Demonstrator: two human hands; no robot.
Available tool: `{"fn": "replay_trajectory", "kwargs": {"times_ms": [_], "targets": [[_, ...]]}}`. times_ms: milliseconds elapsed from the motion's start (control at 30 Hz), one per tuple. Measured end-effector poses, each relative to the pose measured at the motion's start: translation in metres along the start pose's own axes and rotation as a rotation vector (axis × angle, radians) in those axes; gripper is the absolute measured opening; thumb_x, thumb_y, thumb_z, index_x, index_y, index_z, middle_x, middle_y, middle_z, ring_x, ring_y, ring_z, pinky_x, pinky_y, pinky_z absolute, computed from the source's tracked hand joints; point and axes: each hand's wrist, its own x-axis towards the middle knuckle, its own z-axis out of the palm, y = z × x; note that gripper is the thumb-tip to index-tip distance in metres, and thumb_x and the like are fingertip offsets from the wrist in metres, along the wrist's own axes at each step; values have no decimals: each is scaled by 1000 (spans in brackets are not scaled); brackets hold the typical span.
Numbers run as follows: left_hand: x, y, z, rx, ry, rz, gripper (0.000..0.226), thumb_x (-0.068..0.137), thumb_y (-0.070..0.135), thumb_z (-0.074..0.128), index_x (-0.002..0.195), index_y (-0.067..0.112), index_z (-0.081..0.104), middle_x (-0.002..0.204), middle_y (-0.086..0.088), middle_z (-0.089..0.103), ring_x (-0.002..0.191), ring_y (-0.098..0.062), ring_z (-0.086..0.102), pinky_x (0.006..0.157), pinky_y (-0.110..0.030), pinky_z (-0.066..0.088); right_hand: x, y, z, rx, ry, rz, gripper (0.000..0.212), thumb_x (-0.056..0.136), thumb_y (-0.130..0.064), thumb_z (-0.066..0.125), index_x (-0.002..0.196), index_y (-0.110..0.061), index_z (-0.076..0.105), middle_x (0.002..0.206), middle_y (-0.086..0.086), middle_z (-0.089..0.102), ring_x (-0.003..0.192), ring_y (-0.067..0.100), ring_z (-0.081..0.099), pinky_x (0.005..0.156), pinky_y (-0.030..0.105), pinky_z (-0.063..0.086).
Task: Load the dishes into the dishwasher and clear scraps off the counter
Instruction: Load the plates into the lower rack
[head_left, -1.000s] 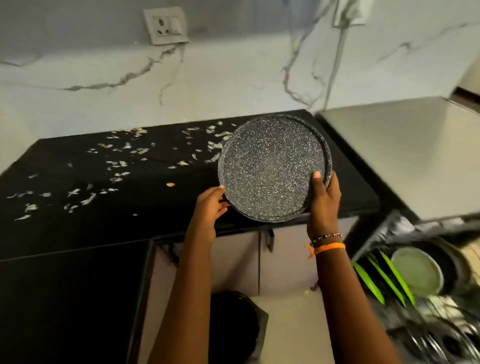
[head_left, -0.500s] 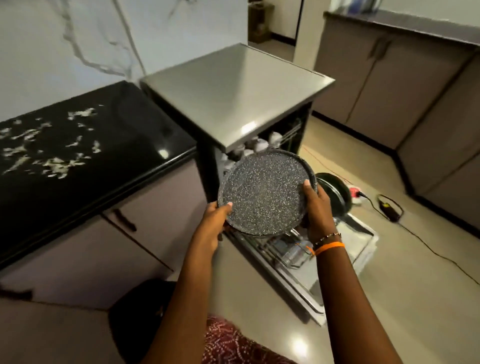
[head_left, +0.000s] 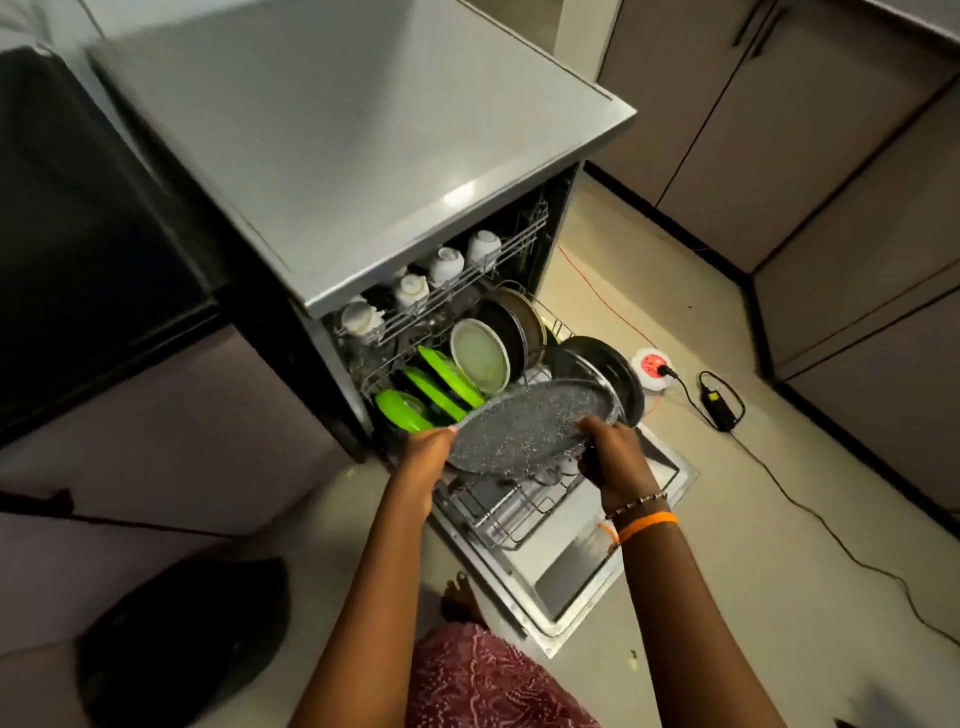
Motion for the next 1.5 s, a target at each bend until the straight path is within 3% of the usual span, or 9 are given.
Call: {"fn": "replay_trajectory", "kwargs": {"times_ms": [233, 333, 533, 633, 767, 967, 1267, 1400, 1500], "targets": [[28, 37, 56, 48, -32, 2, 29, 95, 13, 45, 120, 6, 57, 90, -1, 58, 74, -8, 49, 61, -21, 34, 66, -37, -23, -116, 25, -107, 26, 87, 5, 43, 69, -14, 46, 58, 3, 39, 48, 13, 32, 34, 13, 30], [39, 47, 83, 45, -16, 21, 27, 95, 12, 45, 118, 6, 58, 98, -4, 58, 73, -8, 49, 61, -19, 34, 98, -45, -35, -150, 3, -150, 17, 87, 5, 45, 80, -9, 52, 62, 3, 45, 53, 13, 38, 38, 13, 35], [56, 53, 153, 12, 85, -38, 28, 96, 11, 42, 119, 3, 56, 91, 0, 56, 69, -5, 48, 55, -12, 38, 181, -67, -70, -292, -75, -159, 24, 85, 1, 52, 65, -14, 51, 61, 6, 49, 55, 18, 43, 48, 22, 39], [66, 54, 197, -8, 125, -93, 30, 97, 11, 41, 121, 1, 55, 83, 1, 55, 67, -7, 48, 58, -17, 37, 218, -80, -98, -393, -112, -182, 20, 84, -3, 55, 72, -18, 56, 79, 10, 60, 73, 25, 56, 68, 39, 50], [83, 67, 251, -32, 151, -101, 30, 96, 7, 41, 121, -3, 55, 78, 2, 53, 66, -7, 47, 50, -10, 40, 271, -101, -132, -556, -154, -301, 9, 85, -2, 55, 92, -2, 61, 87, 12, 61, 83, 24, 55, 78, 44, 48], [106, 72, 284, 12, 140, -87, 28, 98, 16, 40, 118, 8, 58, 104, -5, 58, 78, -9, 53, 66, -19, 37, 343, -127, -141, -691, -157, -492, 17, 87, -4, 55, 101, 4, 62, 99, 22, 66, 85, 24, 56, 70, 27, 38], [189, 56, 295, -64, 275, 5, 23, 96, 12, 43, 110, 13, 60, 98, 0, 58, 78, -6, 53, 65, -15, 40, 435, -105, -86, -830, -161, -677, 15, 88, -10, 52, 96, -1, 60, 88, 20, 66, 78, 36, 58, 63, 36, 40], [236, 40, 301, -60, 333, 61, 20, 95, 13, 45, 103, 22, 61, 100, 4, 60, 96, -13, 56, 82, -26, 44, 472, -78, -57, -901, -204, -786, 19, 86, -10, 52, 102, -4, 60, 90, 20, 67, 81, 40, 58, 63, 36, 40], [259, 33, 303, -102, 389, 106, 22, 95, 9, 45, 109, 14, 61, 101, 1, 60, 95, -9, 54, 76, -18, 42, 490, -59, -37, -928, -235, -816, 26, 82, -15, 47, 104, -6, 59, 91, 21, 66, 82, 43, 58, 61, 32, 35]]}}
